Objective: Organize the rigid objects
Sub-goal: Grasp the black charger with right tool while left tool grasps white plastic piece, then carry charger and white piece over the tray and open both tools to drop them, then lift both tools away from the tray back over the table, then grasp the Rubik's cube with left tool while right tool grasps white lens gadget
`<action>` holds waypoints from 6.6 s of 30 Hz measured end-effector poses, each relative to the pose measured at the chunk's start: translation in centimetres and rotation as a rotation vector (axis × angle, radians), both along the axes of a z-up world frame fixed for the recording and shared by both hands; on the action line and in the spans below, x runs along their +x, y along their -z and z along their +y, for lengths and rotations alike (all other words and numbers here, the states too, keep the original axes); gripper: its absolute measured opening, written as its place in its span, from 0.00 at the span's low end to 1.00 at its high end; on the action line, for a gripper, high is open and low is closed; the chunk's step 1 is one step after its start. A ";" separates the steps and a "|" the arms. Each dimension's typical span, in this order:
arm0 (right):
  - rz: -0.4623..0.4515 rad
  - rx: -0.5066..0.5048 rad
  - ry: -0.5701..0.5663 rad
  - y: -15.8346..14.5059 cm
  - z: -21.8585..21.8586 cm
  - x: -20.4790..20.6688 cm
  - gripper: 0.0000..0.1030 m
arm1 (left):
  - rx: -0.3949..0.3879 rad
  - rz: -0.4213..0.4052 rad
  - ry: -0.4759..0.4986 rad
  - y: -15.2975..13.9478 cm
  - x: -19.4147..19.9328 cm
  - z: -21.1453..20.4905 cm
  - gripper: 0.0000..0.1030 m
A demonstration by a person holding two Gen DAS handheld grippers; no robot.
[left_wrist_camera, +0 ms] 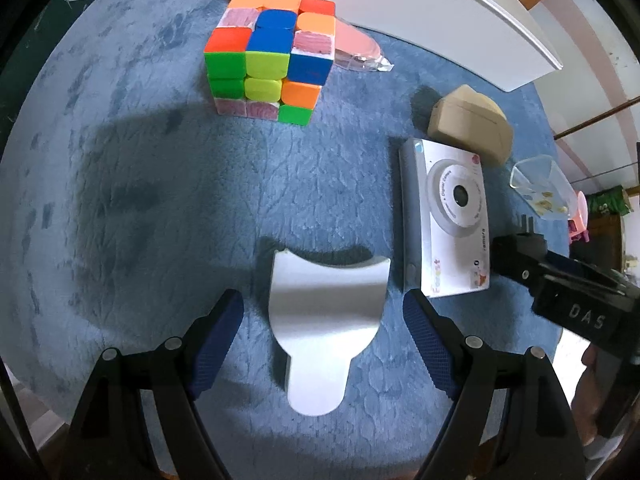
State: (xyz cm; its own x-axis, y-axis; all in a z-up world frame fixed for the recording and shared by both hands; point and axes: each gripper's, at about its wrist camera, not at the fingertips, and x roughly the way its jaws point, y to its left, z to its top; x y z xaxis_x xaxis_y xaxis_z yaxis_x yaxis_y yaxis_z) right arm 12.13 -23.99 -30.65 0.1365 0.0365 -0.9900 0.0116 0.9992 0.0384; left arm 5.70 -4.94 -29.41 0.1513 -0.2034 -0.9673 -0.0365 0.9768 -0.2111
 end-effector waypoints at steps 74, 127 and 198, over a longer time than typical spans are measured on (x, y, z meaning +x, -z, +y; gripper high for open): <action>-0.351 0.051 0.132 -14.0 0.8 18.6 0.60 | 0.221 -0.325 0.336 -11.4 32.3 -8.1 0.57; -0.398 0.075 0.008 -17.1 1.7 6.1 0.72 | 0.163 -0.413 0.313 -20.1 15.6 -5.2 0.80; -0.239 0.102 -0.117 -0.4 7.3 -2.9 0.72 | 0.129 -0.094 0.132 -3.2 11.0 2.0 0.79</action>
